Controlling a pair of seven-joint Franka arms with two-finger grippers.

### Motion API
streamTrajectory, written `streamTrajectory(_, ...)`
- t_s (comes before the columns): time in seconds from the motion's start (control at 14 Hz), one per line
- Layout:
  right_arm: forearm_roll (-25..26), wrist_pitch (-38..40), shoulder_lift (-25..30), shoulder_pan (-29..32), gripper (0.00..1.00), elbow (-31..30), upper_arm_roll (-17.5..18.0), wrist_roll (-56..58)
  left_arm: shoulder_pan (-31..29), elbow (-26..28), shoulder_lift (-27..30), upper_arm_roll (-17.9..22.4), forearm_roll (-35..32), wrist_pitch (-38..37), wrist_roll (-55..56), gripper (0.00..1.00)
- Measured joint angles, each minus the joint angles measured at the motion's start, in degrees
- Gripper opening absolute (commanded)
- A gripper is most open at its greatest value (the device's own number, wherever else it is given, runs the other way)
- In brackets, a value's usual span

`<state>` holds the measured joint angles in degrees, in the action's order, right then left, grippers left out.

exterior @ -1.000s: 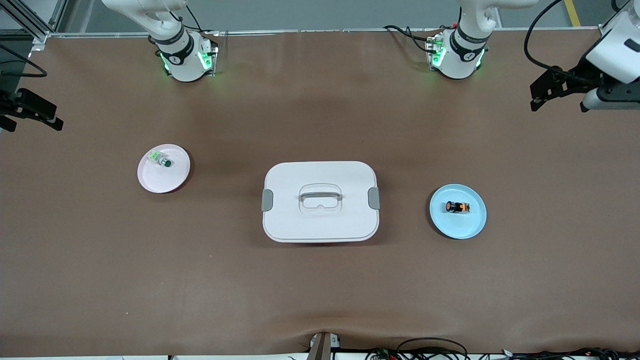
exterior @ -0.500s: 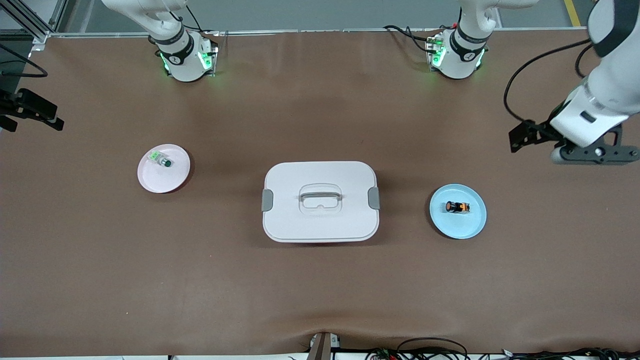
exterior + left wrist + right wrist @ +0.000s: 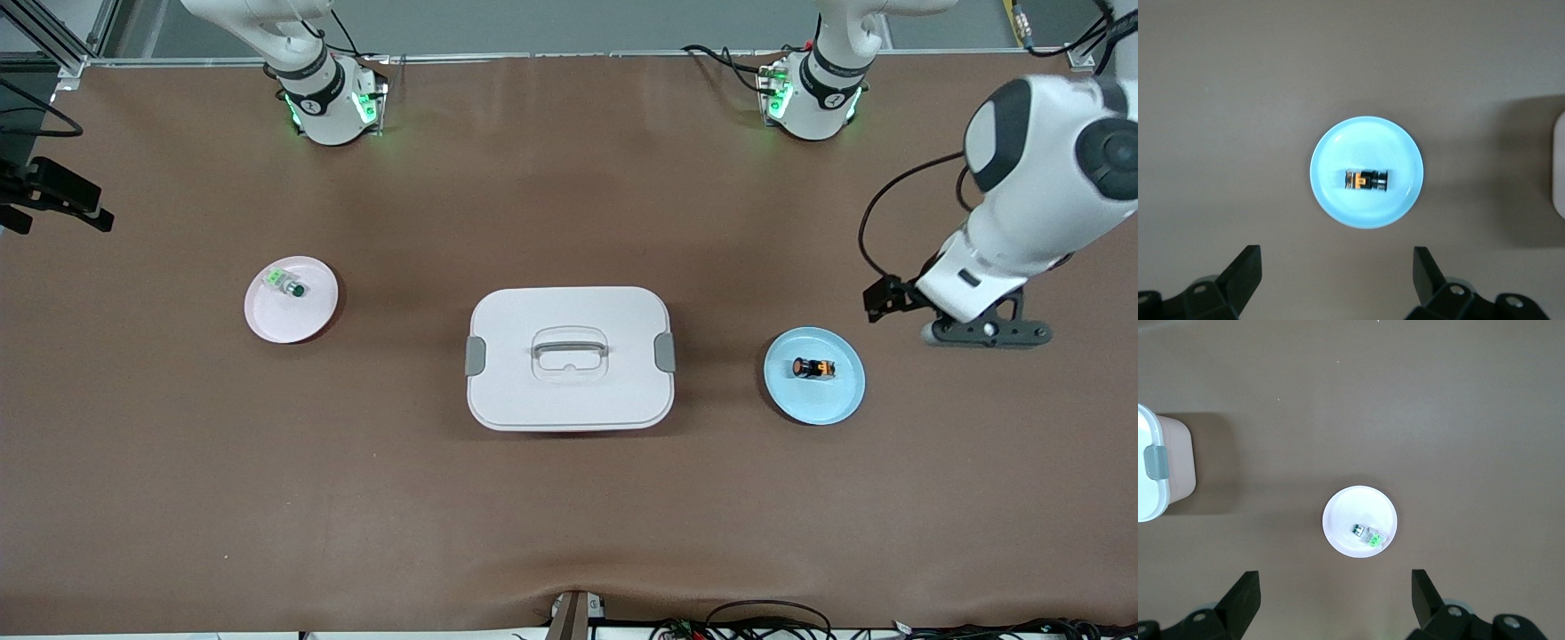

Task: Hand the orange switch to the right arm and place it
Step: 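Move the left gripper down to the orange switch on the blue plate, then close the left gripper on the orange switch and lift it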

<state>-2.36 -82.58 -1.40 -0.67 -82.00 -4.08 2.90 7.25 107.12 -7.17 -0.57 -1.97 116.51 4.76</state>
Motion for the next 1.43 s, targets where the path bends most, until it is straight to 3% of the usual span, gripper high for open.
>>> streamTrajectory(0.43,-0.18,0.00,0.06,0.20,1.00,-0.16,-0.04,0.00,-0.59,1.76,-9.76,-0.02,0.00,12.48,0.00,1.00)
streamTrajectory(1.43,-0.32,0.00,0.06,0.23,1.00,-0.30,-0.05,0.00,-0.61,9.86,-18.65,-0.39,1.76,27.84,0.00,1.00)
